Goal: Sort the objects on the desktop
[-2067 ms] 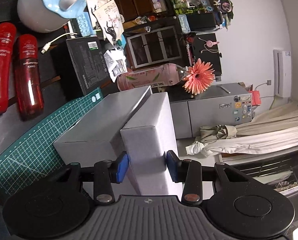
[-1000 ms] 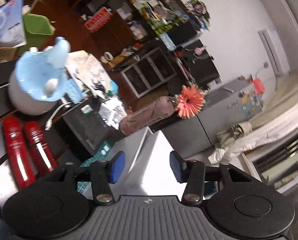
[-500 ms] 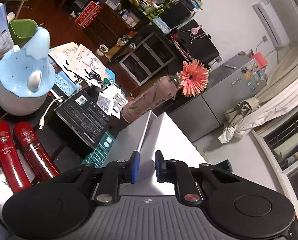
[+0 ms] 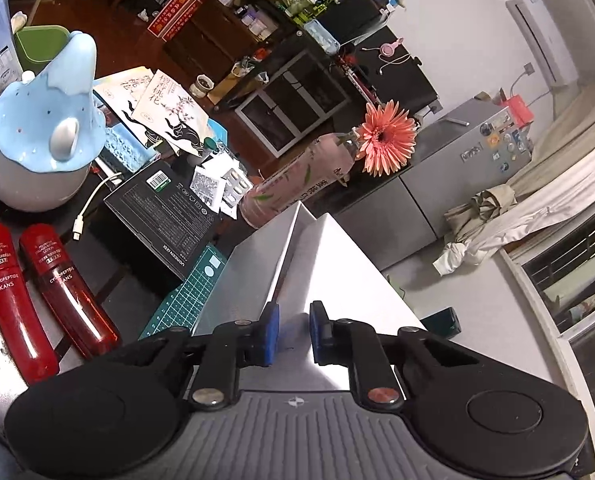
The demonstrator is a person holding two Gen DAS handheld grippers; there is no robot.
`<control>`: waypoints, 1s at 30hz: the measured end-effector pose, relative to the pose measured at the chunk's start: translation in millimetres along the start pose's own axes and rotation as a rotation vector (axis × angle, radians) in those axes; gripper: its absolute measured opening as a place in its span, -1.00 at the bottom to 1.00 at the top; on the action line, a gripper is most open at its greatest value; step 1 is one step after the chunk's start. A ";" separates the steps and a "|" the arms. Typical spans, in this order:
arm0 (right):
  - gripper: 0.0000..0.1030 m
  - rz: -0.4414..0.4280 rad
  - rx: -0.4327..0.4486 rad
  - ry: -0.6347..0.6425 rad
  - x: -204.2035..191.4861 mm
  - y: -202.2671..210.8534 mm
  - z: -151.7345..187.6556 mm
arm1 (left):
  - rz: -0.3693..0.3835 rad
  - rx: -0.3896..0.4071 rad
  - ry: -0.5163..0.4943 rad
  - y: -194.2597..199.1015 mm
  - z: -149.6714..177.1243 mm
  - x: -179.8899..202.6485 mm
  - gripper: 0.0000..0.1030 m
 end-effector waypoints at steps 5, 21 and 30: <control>-0.06 0.043 0.018 0.020 2.1 1.3 -2.5 | 0.003 0.001 0.005 0.8 -0.3 0.2 -0.71; -0.29 0.098 0.079 0.063 3.7 1.8 -11.8 | 0.017 0.000 0.023 -0.6 -0.5 -0.5 -0.71; -0.30 0.076 0.097 0.102 -7.3 -5.2 -17.4 | 0.015 0.010 0.032 0.9 -0.6 -1.4 -0.71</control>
Point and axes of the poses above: each gripper's, at about its wrist camera, not at the fingertips, and y roughly against the way its jaws point, x to its right, z to its underside, the point moved 10 cm from there along -y, roughly the way its jaws point, and after that the axes turned 9 degrees about z, right-handed, at the moved point
